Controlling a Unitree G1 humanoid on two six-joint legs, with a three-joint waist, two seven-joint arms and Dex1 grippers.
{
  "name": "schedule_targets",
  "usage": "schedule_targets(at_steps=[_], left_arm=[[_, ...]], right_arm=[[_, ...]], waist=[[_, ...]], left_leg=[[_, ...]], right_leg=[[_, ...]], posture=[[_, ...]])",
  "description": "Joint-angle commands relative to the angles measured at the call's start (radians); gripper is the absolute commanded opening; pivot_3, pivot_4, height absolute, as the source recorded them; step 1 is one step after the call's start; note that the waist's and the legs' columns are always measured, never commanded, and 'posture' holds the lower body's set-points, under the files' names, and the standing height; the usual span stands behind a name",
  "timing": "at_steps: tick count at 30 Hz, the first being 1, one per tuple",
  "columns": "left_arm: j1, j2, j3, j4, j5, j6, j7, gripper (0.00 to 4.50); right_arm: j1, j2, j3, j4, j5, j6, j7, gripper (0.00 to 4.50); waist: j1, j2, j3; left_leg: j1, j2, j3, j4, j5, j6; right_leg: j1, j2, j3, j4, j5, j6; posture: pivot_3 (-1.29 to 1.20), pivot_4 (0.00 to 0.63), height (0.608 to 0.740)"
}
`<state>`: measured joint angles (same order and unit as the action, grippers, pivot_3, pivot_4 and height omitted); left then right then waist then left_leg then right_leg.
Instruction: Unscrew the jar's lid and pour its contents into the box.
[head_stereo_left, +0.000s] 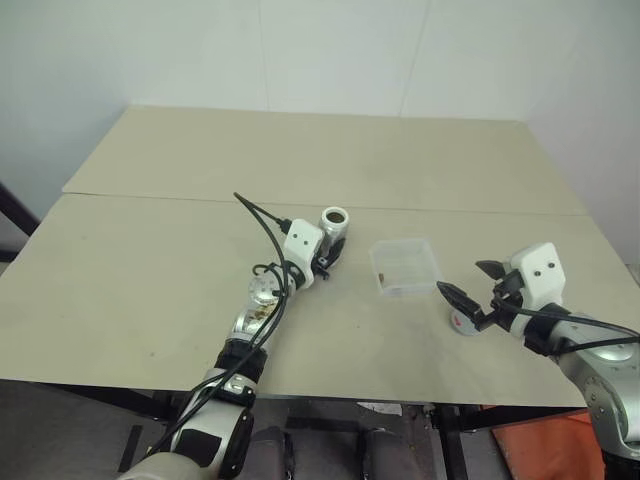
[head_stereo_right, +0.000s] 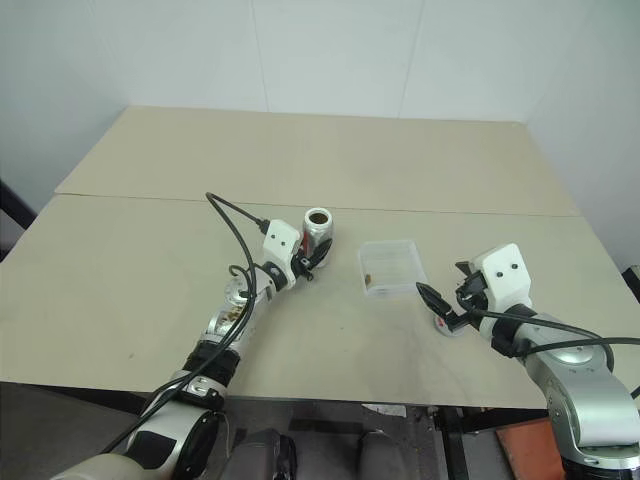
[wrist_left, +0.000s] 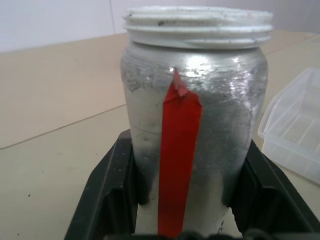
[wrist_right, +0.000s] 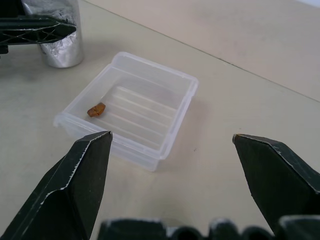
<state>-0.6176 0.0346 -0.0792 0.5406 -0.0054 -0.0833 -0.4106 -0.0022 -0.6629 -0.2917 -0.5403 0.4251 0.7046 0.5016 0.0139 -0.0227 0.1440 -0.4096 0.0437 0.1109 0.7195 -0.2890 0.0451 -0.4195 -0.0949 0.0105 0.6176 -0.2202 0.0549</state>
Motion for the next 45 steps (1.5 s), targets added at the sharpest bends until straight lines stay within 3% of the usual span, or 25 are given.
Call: schedule_targets(at_steps=[1,8,15,23,26,29,34,37,45], left_arm=[[0.029,0.005,-0.005,-0.027,-0.004,-0.001,0.002,2.34],[0.082,0.0,-0.003,-0.141,-0.026,0.051,0.002,4.45],[0.236,0.034,-0.034,-0.457,-0.009,0.161,0.021,4.45],[0.501,0.238,0.029,-0.899,-0.105,0.377,-0.075,4.45],[0.532,0.35,0.087,-0.937,-0.153,0.391,-0.154,4.45],[0.583,0.495,0.196,-0.916,-0.276,0.298,-0.356,4.45],[0.667,0.636,0.325,-0.887,-0.456,0.219,-0.601,4.45],[0.692,0.669,0.392,-0.894,-0.545,0.231,-0.658,4.45],[0.776,0.718,0.476,-0.938,-0.639,0.276,-0.716,4.45]], right_arm=[[0.011,-0.001,-0.023,-0.033,-0.002,-0.031,0.0,4.49],[0.017,-0.006,-0.024,-0.029,-0.011,-0.038,0.001,4.5],[0.016,-0.013,-0.008,-0.017,-0.027,-0.053,0.01,4.5],[0.017,-0.051,-0.014,0.006,-0.038,-0.072,0.062,4.5],[0.088,-0.103,-0.07,-0.009,-0.024,-0.182,0.192,4.5],[0.202,-0.182,-0.221,0.004,0.021,-0.331,0.421,4.5],[0.272,-0.263,-0.381,0.08,0.1,-0.413,0.649,4.5],[0.275,-0.296,-0.427,0.12,0.116,-0.423,0.71,4.5],[0.19,-0.323,-0.337,0.212,0.039,-0.525,0.723,4.5]], waist=[[-0.001,0.0,0.0],[-0.002,0.001,-0.001],[-0.002,0.001,-0.001],[-0.006,0.004,-0.003],[0.001,0.005,-0.004],[0.0,0.005,-0.004],[-0.007,0.004,-0.004],[-0.008,0.004,-0.004],[-0.008,0.004,-0.004]], left_leg=[[0.0,0.0,0.0,0.0,0.0,0.0],[0.001,0.0,0.0,-0.002,0.0,0.0],[0.002,0.0,0.0,-0.003,0.0,0.0],[0.005,0.001,0.001,-0.004,0.0,0.0],[0.005,0.001,0.001,-0.005,-0.001,0.001],[0.004,0.001,0.001,-0.005,-0.001,0.001],[0.011,0.003,0.003,-0.006,-0.001,0.002],[0.022,0.004,0.003,-0.009,-0.002,0.001],[0.022,0.004,0.004,-0.01,-0.002,0.001]], right_leg=[[0.0,0.0,0.0,0.0,0.0,0.0],[-0.001,0.0,0.002,0.0,0.0,0.0],[0.0,0.0,0.002,-0.001,0.0,0.0],[0.0,0.0,0.004,0.002,0.0,-0.001],[0.0,0.0,0.003,0.001,0.0,-0.001],[-0.001,0.0,0.003,-0.001,0.0,-0.001],[0.006,0.001,0.003,-0.003,0.0,-0.002],[0.016,0.001,0.003,-0.006,-0.004,-0.009],[0.016,0.001,0.003,-0.005,-0.002,-0.006]], posture=[[0.0,0.15,0.74],[0.0,0.15,0.74],[0.0,0.15,0.74],[0.0,0.15,0.74],[0.0,0.15,0.74],[0.0,0.15,0.74],[0.0,0.15,0.74],[0.0,0.15,0.74],[0.0,0.15,0.74]])
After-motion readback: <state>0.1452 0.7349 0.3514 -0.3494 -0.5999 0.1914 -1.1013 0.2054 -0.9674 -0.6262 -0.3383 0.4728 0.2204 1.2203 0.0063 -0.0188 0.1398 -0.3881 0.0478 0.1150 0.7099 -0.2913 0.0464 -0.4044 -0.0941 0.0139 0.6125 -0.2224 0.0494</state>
